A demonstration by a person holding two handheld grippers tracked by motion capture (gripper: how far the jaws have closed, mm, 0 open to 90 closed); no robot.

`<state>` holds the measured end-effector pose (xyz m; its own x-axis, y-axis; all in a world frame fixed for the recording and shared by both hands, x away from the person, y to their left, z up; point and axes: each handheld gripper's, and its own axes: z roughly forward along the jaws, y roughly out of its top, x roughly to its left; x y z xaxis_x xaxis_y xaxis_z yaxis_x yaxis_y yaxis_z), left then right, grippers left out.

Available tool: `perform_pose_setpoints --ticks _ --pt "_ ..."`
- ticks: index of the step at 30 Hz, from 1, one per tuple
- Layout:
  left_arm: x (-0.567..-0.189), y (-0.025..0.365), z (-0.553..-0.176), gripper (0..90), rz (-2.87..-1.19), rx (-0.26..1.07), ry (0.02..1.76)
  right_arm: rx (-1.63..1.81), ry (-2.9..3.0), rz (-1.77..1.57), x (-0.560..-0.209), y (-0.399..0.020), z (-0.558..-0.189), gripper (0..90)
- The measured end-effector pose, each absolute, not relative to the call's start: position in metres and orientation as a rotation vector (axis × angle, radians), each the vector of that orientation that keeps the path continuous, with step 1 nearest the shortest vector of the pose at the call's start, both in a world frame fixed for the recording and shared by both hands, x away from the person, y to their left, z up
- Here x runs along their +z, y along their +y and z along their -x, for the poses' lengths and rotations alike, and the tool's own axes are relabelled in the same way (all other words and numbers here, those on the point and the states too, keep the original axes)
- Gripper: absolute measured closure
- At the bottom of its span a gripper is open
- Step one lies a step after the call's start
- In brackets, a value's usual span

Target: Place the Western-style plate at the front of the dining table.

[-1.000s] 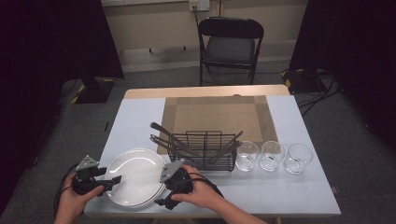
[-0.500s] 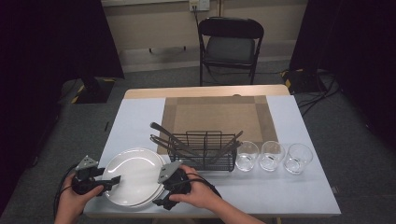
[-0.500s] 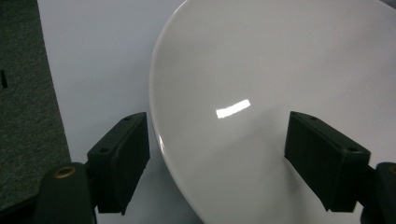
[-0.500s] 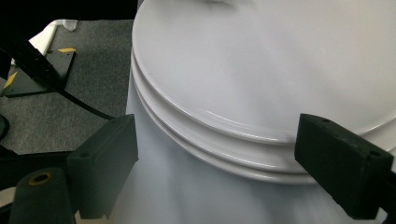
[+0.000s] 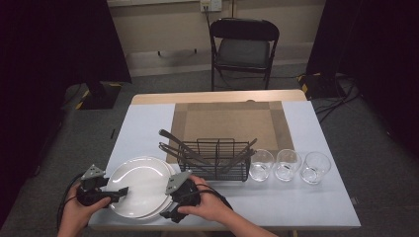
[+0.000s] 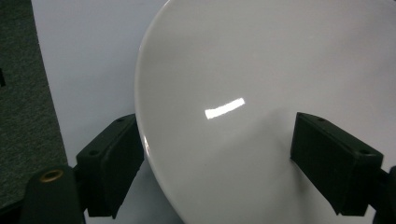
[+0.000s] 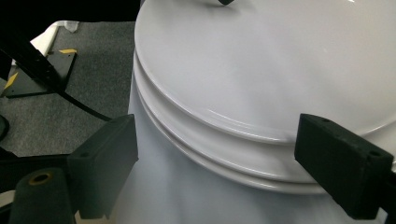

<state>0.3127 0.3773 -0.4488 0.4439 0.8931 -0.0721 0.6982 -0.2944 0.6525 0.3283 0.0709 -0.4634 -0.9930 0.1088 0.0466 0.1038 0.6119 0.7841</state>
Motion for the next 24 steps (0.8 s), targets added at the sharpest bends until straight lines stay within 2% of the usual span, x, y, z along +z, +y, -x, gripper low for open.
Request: perform_pose_setpoints --ticks 10,20,24 --pt "-0.4484 0.3771 -0.3131 15.8 -2.078 0.418 1.355 1.385 2.806 -0.186 -0.4649 0.0734 -0.3280 12.3" --pt "-0.4485 0.3817 -0.3122 23.0 -2.030 0.416 1.387 1.390 2.799 -0.191 -0.4658 0.0754 -0.3274 12.2" --pt "-0.4472 0.3806 -0.3121 23.1 -2.040 0.419 1.396 1.385 2.800 -0.191 -0.4657 0.0755 -0.3270 12.2"
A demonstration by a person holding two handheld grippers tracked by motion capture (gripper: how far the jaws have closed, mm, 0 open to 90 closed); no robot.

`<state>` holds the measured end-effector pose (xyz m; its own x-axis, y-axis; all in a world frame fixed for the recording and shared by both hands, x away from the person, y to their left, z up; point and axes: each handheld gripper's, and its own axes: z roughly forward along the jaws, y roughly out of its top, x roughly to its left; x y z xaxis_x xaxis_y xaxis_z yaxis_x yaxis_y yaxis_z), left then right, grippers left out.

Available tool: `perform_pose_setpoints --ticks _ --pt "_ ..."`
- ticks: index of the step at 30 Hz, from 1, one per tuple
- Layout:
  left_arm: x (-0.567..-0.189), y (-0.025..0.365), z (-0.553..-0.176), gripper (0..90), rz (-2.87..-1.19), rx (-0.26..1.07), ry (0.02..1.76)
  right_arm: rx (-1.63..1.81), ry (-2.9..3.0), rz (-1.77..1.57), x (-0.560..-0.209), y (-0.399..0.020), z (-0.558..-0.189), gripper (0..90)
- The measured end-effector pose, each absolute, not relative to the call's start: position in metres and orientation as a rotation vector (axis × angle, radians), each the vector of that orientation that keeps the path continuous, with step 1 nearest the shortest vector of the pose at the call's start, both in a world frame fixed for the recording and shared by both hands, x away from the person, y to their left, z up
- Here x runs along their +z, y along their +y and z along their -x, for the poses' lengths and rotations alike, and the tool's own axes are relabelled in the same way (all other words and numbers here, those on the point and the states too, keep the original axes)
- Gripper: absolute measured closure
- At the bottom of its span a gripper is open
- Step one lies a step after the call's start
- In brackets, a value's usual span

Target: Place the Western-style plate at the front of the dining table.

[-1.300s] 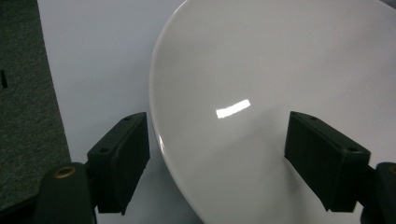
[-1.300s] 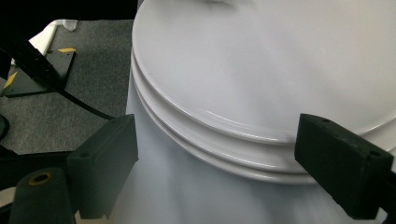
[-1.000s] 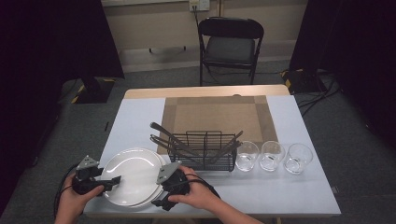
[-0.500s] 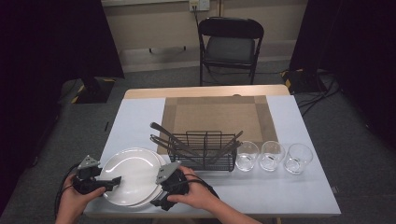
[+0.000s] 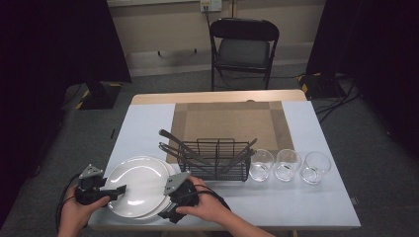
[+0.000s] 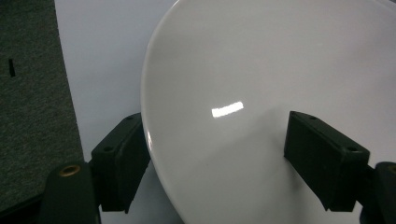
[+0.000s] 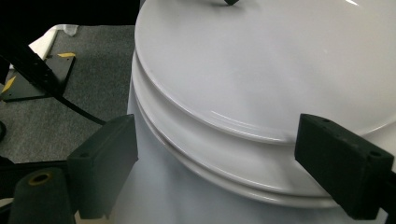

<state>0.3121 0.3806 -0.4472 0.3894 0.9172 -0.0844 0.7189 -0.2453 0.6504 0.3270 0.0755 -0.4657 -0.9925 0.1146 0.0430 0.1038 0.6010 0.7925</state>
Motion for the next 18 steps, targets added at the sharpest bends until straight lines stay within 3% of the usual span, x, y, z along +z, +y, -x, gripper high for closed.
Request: perform_pose_setpoints --ticks 18 --pt "-0.429 0.381 -0.306 41.0 -2.032 0.495 1.414 1.374 2.805 -0.201 -0.469 0.075 -0.327 12.0"
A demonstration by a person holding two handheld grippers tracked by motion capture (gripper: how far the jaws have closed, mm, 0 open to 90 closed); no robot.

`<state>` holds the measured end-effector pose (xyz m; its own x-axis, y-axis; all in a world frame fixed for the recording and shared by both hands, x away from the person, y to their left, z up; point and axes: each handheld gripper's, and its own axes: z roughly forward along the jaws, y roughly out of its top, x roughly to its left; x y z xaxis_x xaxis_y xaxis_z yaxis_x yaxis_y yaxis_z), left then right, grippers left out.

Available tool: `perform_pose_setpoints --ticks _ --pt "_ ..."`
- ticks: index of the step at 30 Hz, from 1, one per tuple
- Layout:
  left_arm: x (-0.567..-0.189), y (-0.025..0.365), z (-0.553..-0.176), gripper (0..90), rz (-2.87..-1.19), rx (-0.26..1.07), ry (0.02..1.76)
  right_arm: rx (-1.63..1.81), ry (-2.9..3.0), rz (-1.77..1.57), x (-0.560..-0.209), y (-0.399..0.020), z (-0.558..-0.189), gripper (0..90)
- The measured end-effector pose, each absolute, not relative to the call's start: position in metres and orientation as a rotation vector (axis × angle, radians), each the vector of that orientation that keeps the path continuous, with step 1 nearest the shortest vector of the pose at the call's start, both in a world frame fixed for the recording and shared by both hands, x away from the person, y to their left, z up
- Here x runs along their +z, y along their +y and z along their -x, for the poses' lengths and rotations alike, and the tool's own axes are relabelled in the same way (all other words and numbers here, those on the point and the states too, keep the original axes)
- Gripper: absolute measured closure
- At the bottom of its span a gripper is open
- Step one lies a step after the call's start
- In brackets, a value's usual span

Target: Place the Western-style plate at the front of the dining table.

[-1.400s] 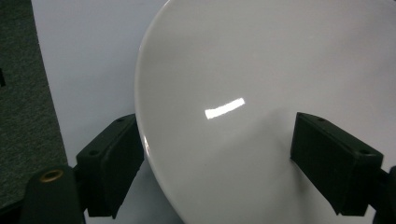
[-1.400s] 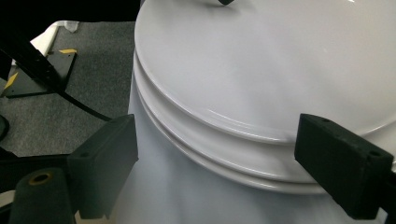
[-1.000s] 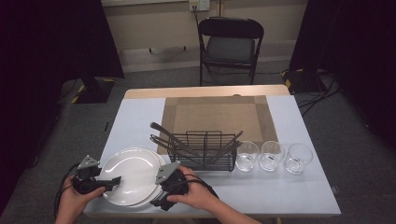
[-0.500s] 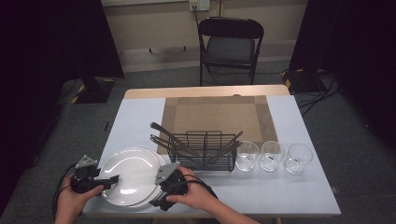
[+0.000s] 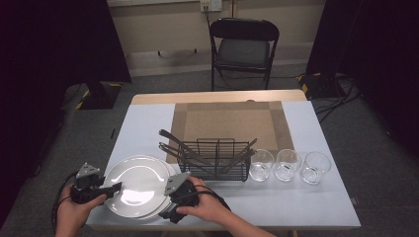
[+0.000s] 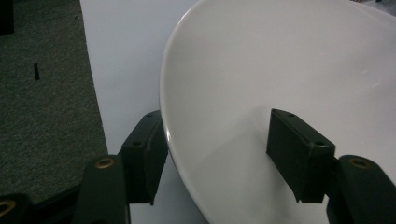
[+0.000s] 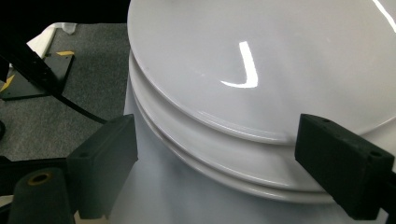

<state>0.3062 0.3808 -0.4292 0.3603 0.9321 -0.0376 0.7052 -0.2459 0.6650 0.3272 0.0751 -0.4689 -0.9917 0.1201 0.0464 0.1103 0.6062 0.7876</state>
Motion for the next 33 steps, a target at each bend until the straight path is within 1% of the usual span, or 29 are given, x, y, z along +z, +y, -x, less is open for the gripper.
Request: perform_pose_setpoints --ticks 5,20,26,31,33 --pt "-0.425 0.383 -0.305 50.5 -1.994 0.513 1.414 1.373 2.809 -0.201 -0.470 0.075 -0.327 12.0" --pt "-0.422 0.383 -0.303 54.0 -1.979 0.517 1.401 1.376 2.810 -0.198 -0.471 0.073 -0.329 12.0" --pt "-0.419 0.382 -0.303 56.7 -1.967 0.500 1.458 1.381 2.807 -0.195 -0.471 0.073 -0.330 12.0" --pt "-0.414 0.380 -0.304 61.1 -1.965 0.484 1.512 1.390 2.797 -0.202 -0.472 0.073 -0.331 12.1" --pt "-0.412 0.382 -0.305 62.5 -1.938 0.449 1.559 1.391 2.795 -0.206 -0.472 0.073 -0.331 12.0"
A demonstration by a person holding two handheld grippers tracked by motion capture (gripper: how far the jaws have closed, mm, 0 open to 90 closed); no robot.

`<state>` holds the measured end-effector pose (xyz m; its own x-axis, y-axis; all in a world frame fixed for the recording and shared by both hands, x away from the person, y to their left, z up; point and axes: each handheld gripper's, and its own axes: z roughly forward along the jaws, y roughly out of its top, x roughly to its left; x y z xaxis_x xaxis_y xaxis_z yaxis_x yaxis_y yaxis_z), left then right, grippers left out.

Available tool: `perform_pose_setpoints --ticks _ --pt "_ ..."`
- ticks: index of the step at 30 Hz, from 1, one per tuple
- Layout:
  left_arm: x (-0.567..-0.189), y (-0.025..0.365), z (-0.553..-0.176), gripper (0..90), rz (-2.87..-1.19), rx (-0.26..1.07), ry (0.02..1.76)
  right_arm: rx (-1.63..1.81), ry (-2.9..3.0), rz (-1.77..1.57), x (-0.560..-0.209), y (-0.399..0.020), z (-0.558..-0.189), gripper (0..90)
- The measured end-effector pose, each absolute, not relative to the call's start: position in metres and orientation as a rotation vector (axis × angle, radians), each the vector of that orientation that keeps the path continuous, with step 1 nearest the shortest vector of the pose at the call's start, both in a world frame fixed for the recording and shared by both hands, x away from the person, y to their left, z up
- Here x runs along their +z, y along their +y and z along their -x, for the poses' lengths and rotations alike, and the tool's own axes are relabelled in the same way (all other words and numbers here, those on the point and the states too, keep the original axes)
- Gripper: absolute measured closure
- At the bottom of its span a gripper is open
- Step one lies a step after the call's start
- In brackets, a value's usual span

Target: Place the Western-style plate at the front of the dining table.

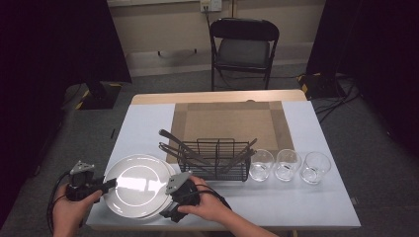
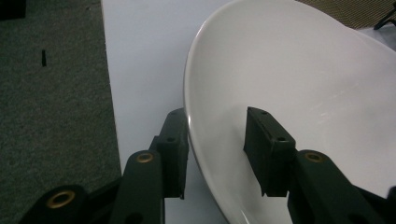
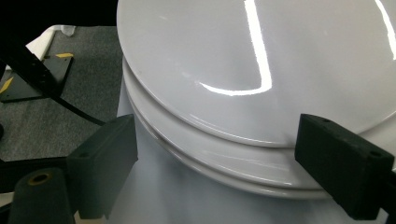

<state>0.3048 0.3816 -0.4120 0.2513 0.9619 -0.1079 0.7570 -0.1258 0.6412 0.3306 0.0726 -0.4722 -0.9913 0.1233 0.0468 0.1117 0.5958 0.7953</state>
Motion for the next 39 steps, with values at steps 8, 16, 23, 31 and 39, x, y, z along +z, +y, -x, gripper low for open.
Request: perform_pose_setpoints --ticks 8,16,23,31,39 --pt "-0.403 0.385 -0.305 70.3 -1.901 0.390 1.603 1.391 2.783 -0.208 -0.473 0.072 -0.331 12.1" --pt "-0.399 0.389 -0.308 75.0 -1.846 0.310 1.665 1.389 2.771 -0.200 -0.474 0.073 -0.330 12.2" --pt "-0.390 0.390 -0.310 78.2 -1.816 0.266 1.686 1.387 2.763 -0.186 -0.475 0.073 -0.330 12.3" --pt "-0.374 0.390 -0.310 82.5 -1.754 0.232 1.671 1.389 2.761 -0.181 -0.475 0.073 -0.330 12.3" --pt "-0.349 0.377 -0.312 87.6 -1.727 0.237 1.596 1.399 2.766 -0.170 -0.475 0.072 -0.330 13.1"
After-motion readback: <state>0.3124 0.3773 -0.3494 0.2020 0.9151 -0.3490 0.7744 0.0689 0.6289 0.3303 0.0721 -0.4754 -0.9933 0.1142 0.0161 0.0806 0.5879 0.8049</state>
